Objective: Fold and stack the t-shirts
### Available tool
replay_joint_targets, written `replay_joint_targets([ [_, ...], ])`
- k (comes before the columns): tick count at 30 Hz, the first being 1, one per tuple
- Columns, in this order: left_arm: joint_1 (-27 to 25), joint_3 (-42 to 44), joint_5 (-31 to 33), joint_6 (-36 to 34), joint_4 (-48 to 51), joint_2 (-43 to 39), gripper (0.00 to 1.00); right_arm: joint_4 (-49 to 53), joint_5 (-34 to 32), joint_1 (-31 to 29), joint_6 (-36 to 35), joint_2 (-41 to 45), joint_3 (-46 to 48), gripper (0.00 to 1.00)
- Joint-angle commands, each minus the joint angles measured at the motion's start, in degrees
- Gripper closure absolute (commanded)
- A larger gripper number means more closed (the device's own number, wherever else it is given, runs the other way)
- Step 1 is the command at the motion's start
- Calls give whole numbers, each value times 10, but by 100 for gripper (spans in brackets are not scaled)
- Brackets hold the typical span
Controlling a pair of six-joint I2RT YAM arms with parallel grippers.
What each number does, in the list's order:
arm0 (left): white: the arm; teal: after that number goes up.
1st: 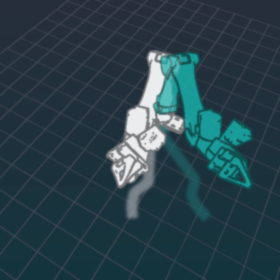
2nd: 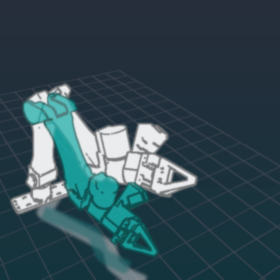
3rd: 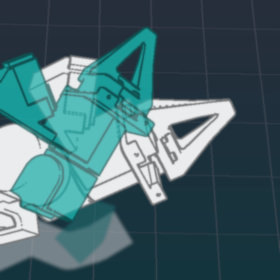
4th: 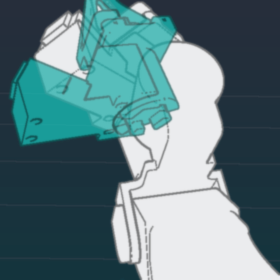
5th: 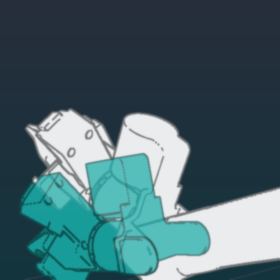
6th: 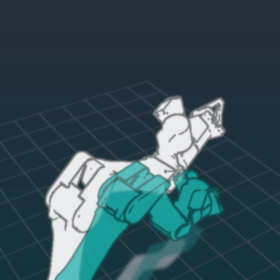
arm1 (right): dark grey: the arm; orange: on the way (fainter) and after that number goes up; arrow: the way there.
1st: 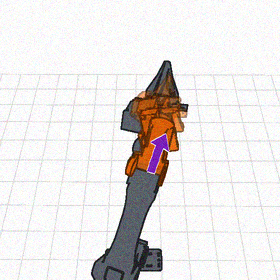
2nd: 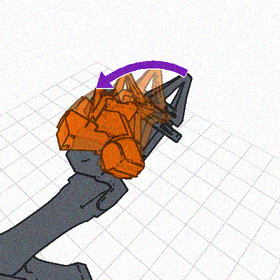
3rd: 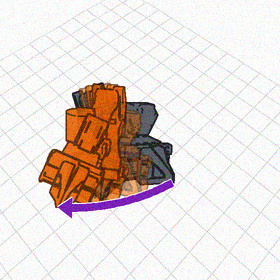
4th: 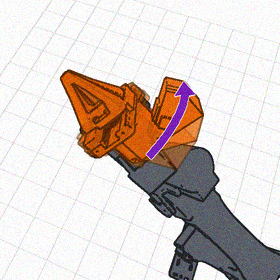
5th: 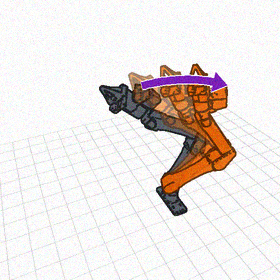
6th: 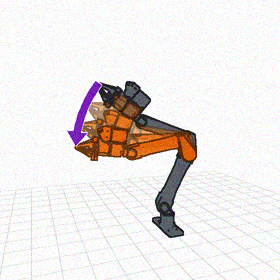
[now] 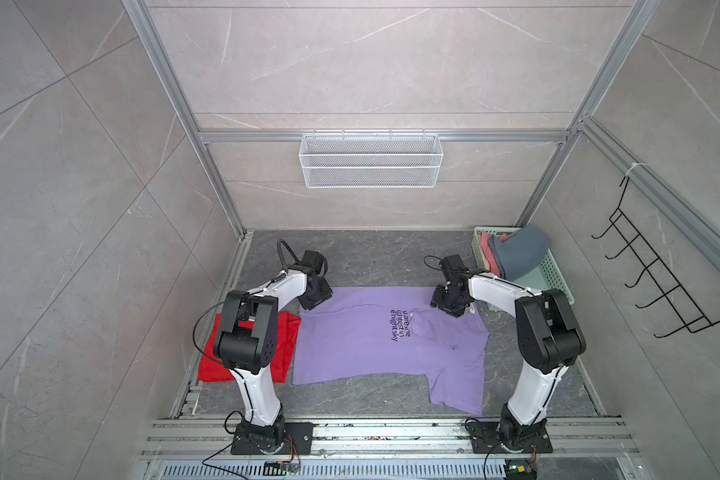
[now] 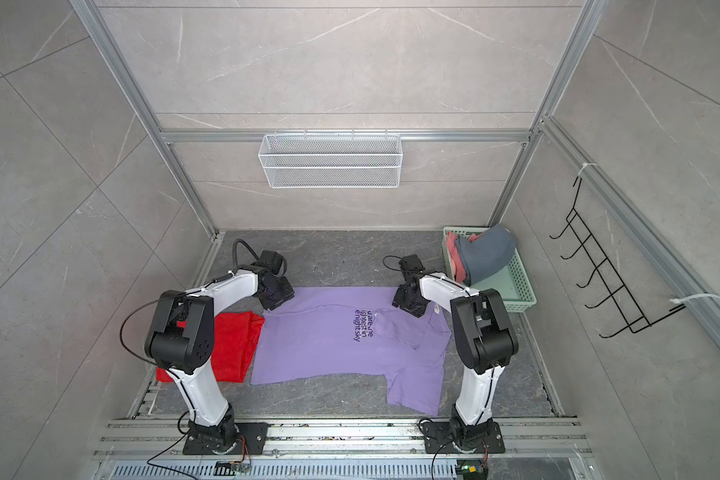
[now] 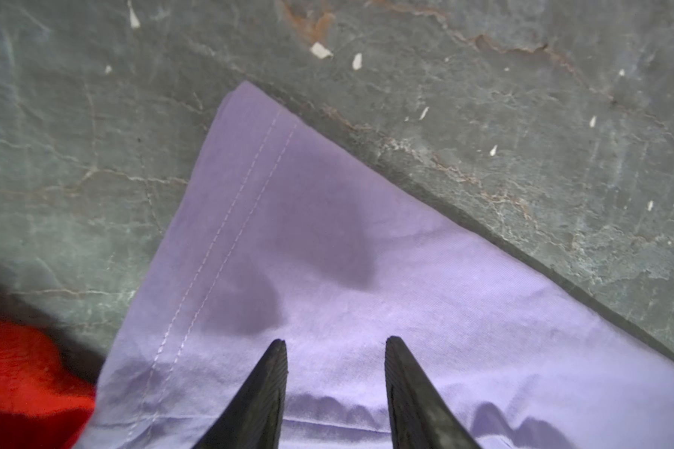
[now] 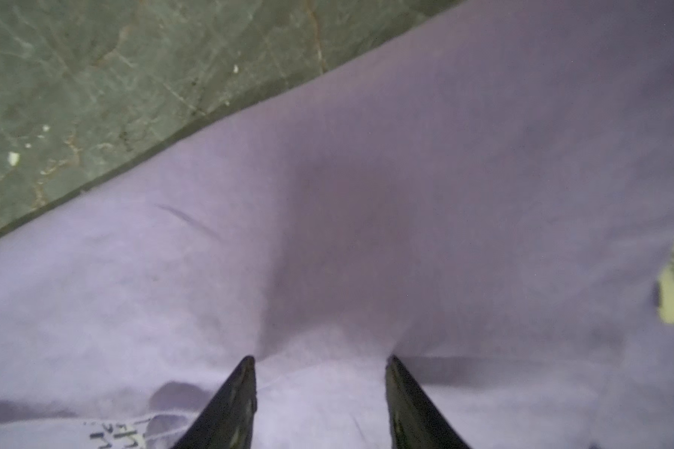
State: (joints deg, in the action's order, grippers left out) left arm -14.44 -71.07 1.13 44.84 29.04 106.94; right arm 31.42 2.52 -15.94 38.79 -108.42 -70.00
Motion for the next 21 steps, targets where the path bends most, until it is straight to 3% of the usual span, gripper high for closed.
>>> replay_joint_targets([
  [1, 3, -9, -12, 36, 5, 29, 55, 6, -16, 8, 5, -41, -24, 45],
  [5, 10, -48, -10, 32, 0, 77, 55, 18, -26, 17, -1, -97, -80, 45],
  [10, 43, -145, -35, 14, -3, 163, 55, 56, -14, 35, -26, -186, -215, 45],
  [18, 65, -411, -92, -44, 48, 332, 55, 138, 0, 46, -8, -313, -440, 46],
  [21, 68, -470, -109, -47, 59, 369, 55, 160, 13, 49, -2, -352, -514, 46],
])
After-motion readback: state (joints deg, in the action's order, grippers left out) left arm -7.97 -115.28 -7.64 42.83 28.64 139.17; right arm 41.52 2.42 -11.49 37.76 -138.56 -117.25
